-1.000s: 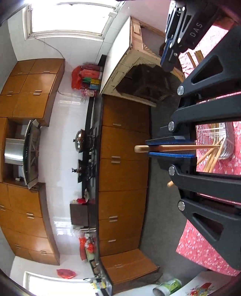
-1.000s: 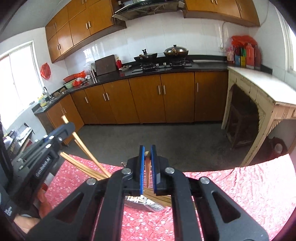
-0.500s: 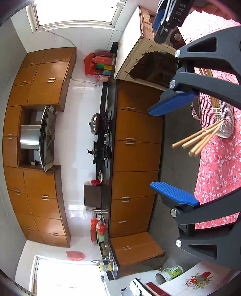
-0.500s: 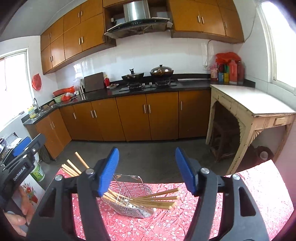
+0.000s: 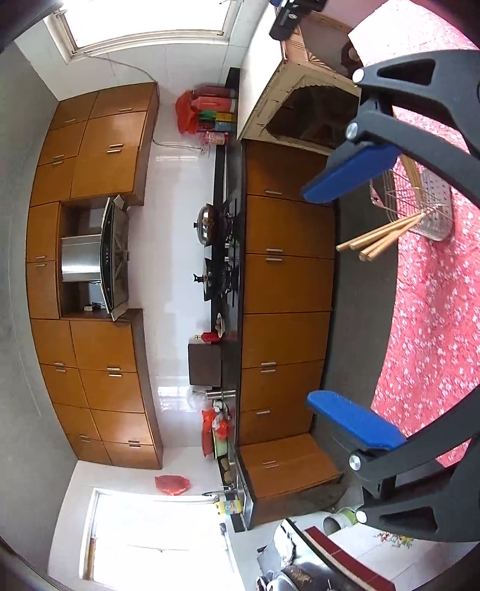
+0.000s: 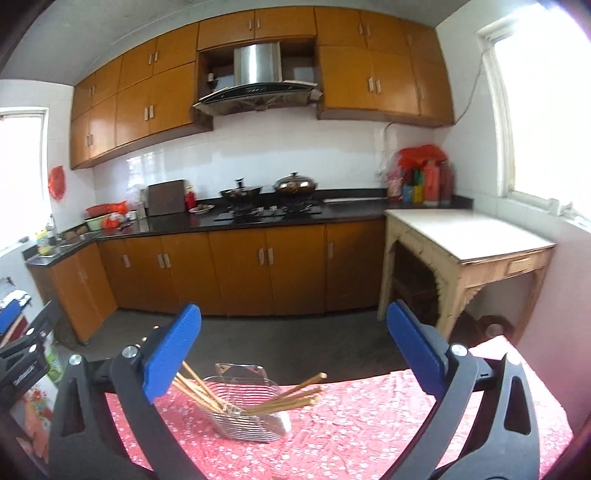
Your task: Organize utensils
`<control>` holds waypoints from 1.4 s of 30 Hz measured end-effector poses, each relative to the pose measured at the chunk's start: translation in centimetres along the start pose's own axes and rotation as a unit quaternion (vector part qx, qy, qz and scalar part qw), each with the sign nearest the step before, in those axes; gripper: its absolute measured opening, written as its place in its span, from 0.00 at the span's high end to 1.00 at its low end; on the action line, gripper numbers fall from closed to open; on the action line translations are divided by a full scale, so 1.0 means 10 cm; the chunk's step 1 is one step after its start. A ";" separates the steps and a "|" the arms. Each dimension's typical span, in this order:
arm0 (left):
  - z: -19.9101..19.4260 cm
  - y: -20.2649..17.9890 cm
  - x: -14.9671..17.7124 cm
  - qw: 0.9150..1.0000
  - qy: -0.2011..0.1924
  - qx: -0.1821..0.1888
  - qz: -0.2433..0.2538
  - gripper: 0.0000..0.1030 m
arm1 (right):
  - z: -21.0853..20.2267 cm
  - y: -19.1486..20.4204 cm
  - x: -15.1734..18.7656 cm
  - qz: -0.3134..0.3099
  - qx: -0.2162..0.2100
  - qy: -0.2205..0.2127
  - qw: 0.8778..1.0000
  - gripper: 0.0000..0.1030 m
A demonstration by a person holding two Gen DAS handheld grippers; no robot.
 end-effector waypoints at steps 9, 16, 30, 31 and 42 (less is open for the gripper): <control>-0.44 0.21 0.17 0.999 0.003 0.044 -0.018 0.02 | -0.70 -0.05 0.07 -0.042 0.051 -0.077 0.995 0.04; -0.98 0.29 0.71 0.999 -0.012 0.039 0.015 0.02 | -1.45 0.03 0.64 -0.065 0.042 -0.136 0.988 0.04; -1.60 0.32 1.69 0.998 -0.003 0.060 -0.023 0.02 | -1.86 0.25 2.13 -0.076 -0.027 -0.068 0.994 0.04; -1.64 0.31 1.71 0.998 -0.008 0.055 -0.015 0.02 | -1.88 0.22 2.17 -0.071 -0.028 -0.066 0.995 0.04; -1.79 0.24 1.86 0.997 -0.020 0.072 -0.007 0.02 | -2.09 0.25 2.26 -0.061 -0.048 -0.106 0.991 0.04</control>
Point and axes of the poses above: each gripper's, at about its wrist camera, not at the fingertips, and z roughly the way its jaws point, y to its left, x to its underside, the point moved 7 cm from there along z, roughly the way its jaws point, and after that the axes turned 10 degrees about -y, right-handed, at the moved point
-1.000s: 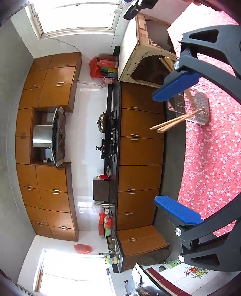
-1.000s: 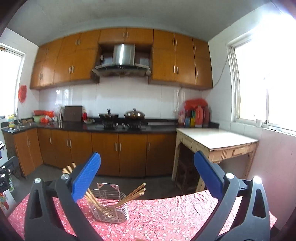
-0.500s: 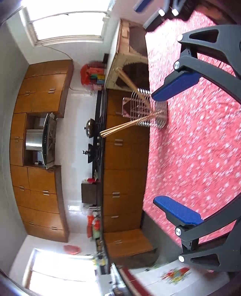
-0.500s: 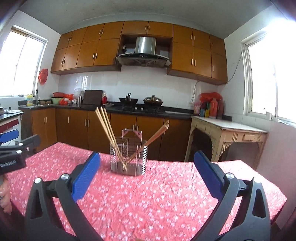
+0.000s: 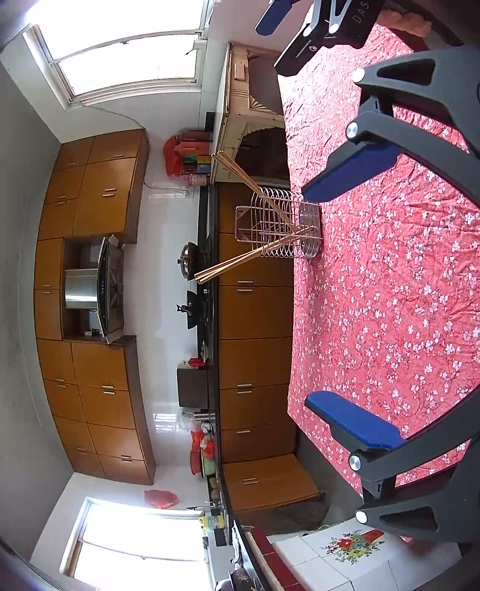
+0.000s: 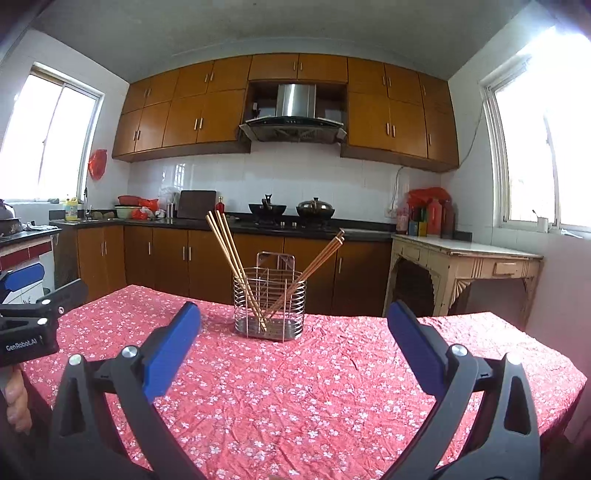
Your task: Organize utensils
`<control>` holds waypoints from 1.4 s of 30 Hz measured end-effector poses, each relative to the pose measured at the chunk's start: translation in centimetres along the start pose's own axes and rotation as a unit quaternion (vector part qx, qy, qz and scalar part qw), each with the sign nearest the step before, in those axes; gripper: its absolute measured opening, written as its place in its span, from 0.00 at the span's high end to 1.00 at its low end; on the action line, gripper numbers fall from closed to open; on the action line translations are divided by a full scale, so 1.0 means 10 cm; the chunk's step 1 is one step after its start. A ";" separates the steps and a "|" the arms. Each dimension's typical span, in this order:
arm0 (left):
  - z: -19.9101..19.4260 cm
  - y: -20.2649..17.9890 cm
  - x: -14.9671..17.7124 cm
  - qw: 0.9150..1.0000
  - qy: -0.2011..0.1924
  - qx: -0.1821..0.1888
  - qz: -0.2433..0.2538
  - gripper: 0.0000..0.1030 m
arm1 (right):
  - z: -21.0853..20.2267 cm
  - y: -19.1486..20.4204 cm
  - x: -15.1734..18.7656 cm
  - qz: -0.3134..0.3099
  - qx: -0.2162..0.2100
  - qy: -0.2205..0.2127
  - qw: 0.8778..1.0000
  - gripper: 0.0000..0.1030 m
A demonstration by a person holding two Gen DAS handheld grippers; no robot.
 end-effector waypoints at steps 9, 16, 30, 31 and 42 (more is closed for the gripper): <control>-0.02 0.04 0.04 1.000 0.002 0.004 -0.014 0.02 | -0.01 0.02 0.03 0.003 -0.005 0.002 1.000 0.04; -0.05 -0.03 0.06 1.000 -0.001 0.004 0.003 0.02 | -0.01 0.03 0.05 0.009 -0.006 0.007 1.000 0.04; -0.02 0.00 0.05 1.000 0.007 0.006 -0.008 0.02 | -0.02 0.03 0.03 0.010 -0.003 0.006 1.000 0.04; -0.02 0.00 0.05 1.000 0.007 0.006 -0.008 0.02 | -0.02 0.02 0.04 0.010 -0.002 0.005 1.000 0.04; -0.01 0.00 0.06 1.000 0.009 0.005 -0.008 0.02 | -0.03 0.00 0.05 0.016 0.000 0.006 1.000 0.04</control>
Point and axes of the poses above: each gripper's, at about its wrist camera, not at the fingertips, and z roughly the way its jaws point, y to its left, x to its underside, the point moved 7 cm from there along z, roughly the way its jaws point, and after that the axes turned 10 degrees about -y, right-handed, at the moved point
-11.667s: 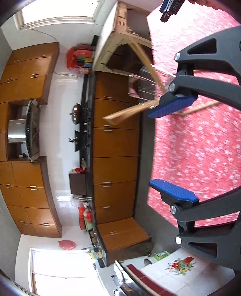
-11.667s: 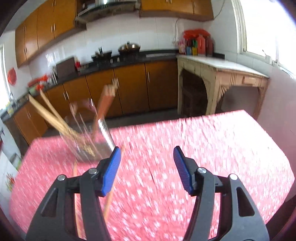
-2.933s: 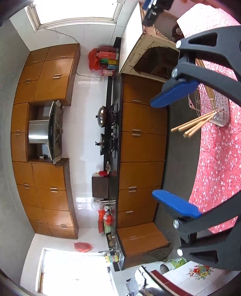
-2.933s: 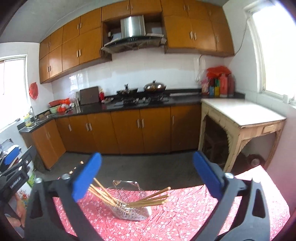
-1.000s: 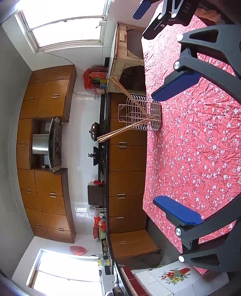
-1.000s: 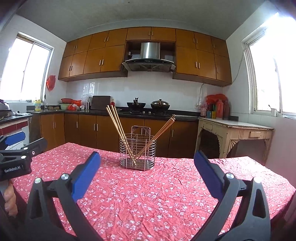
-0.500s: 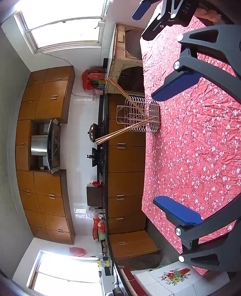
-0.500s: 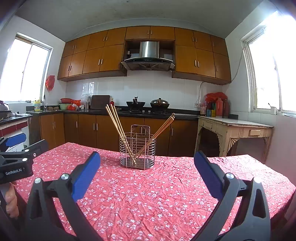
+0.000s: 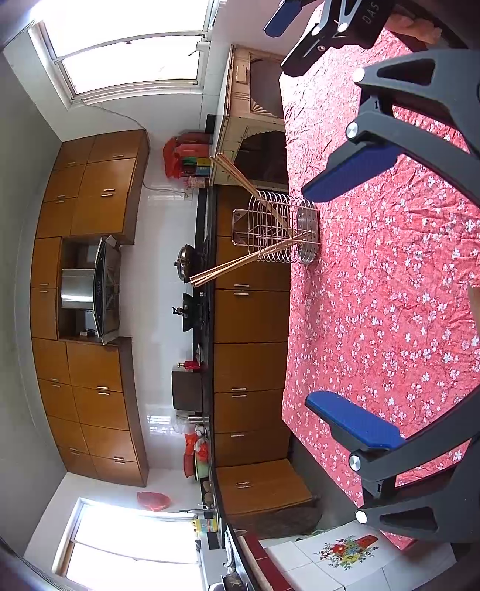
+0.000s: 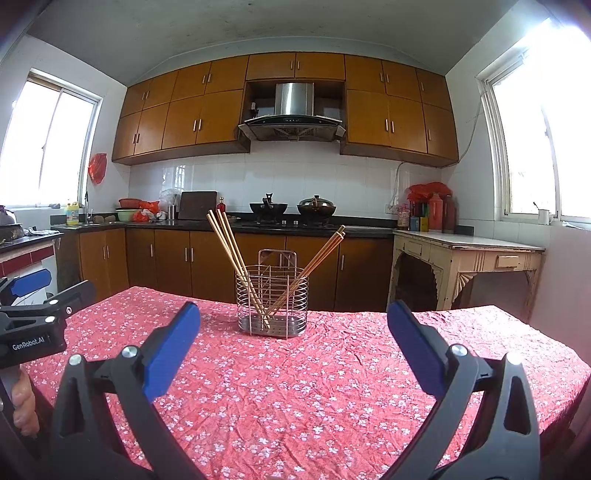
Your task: Organize utensils
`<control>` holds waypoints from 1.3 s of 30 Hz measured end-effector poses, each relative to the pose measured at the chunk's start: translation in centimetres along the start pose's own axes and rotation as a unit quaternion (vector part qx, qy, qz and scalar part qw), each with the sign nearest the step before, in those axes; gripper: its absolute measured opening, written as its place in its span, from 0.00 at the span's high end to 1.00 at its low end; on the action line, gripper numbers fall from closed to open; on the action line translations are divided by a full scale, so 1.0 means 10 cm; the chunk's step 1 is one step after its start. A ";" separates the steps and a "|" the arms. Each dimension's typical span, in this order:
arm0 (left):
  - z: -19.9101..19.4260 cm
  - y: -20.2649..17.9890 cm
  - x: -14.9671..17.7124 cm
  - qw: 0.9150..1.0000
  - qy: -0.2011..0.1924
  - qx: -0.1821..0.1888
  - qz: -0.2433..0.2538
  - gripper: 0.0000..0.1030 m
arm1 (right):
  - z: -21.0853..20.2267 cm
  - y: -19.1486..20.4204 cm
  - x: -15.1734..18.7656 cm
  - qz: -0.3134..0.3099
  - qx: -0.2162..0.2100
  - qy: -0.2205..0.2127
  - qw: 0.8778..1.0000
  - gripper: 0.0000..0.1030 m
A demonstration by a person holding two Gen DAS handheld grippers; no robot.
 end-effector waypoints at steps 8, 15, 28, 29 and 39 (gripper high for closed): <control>0.01 -0.05 0.00 1.000 0.000 -0.003 0.007 0.02 | 0.00 0.00 0.00 0.001 0.000 0.001 1.000 0.04; 0.01 -0.05 0.00 1.000 0.000 -0.004 0.003 0.02 | 0.00 0.02 0.01 0.001 -0.001 0.002 1.000 0.04; 0.01 -0.08 0.01 1.000 0.001 -0.001 0.004 0.02 | 0.03 0.05 0.01 0.004 0.000 0.004 1.000 0.04; 0.01 -0.08 0.01 1.000 0.002 -0.001 0.005 0.02 | 0.03 0.05 0.02 0.004 0.000 0.005 1.000 0.04; 0.01 -0.09 0.02 1.000 0.002 -0.001 0.005 0.02 | 0.04 0.06 0.03 0.005 -0.001 0.005 1.000 0.04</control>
Point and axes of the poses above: each gripper's, at about its wrist camera, not at the fingertips, and z roughly the way its jaws point, y to its left, x to its underside, the point moved 7 cm from there along z, roughly the way its jaws point, and after that the axes turned 10 degrees about -y, right-handed, at the moved point
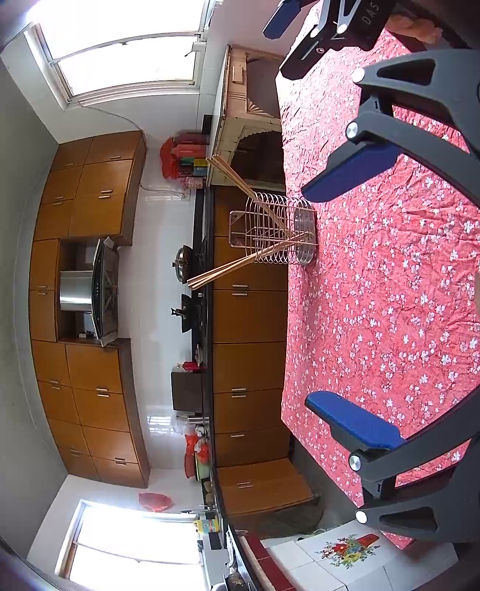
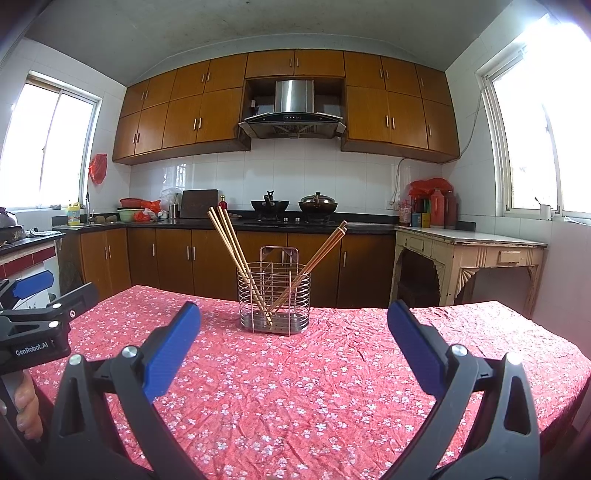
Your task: Organize utensils
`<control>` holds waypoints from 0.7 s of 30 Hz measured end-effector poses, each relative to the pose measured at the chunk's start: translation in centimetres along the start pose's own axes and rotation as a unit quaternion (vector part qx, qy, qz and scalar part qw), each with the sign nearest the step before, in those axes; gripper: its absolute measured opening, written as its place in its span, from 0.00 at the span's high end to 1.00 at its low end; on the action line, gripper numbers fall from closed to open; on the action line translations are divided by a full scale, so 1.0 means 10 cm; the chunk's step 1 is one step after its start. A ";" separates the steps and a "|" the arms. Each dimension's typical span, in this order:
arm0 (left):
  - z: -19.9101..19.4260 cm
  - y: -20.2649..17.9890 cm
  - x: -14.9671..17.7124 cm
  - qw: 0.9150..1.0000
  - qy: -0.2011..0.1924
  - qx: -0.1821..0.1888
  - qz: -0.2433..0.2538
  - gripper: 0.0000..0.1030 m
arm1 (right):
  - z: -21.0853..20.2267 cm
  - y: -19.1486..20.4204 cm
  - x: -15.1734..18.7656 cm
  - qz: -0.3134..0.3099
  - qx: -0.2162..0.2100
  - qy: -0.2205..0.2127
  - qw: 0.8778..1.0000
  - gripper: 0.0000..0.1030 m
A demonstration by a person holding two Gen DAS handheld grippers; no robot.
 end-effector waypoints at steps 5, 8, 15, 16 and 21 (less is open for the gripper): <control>0.00 -0.01 0.00 1.000 0.000 0.000 -0.001 0.02 | 0.00 0.00 0.00 0.000 0.000 0.000 1.000 0.04; 0.00 -0.01 0.01 1.000 0.000 0.000 0.000 0.02 | 0.00 0.00 0.00 -0.001 0.000 0.000 1.000 0.04; 0.00 -0.02 0.02 1.000 0.002 -0.001 0.001 0.02 | 0.00 0.00 -0.01 -0.001 0.000 0.000 1.000 0.04; 0.00 -0.02 0.02 1.000 0.002 -0.001 0.001 0.02 | 0.00 0.00 0.00 -0.001 0.000 0.000 1.000 0.04; 0.01 -0.01 0.02 1.000 0.001 -0.001 0.000 0.02 | 0.00 -0.01 -0.01 0.000 0.000 0.001 1.000 0.04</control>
Point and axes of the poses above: each gripper's, at about its wrist camera, not at the fingertips, and z roughly the way its jaws point, y to its left, x to its underside, the point moved 7 cm from there along z, roughly the way its jaws point, and after that the axes turned 10 degrees about -y, right-handed, at the moved point
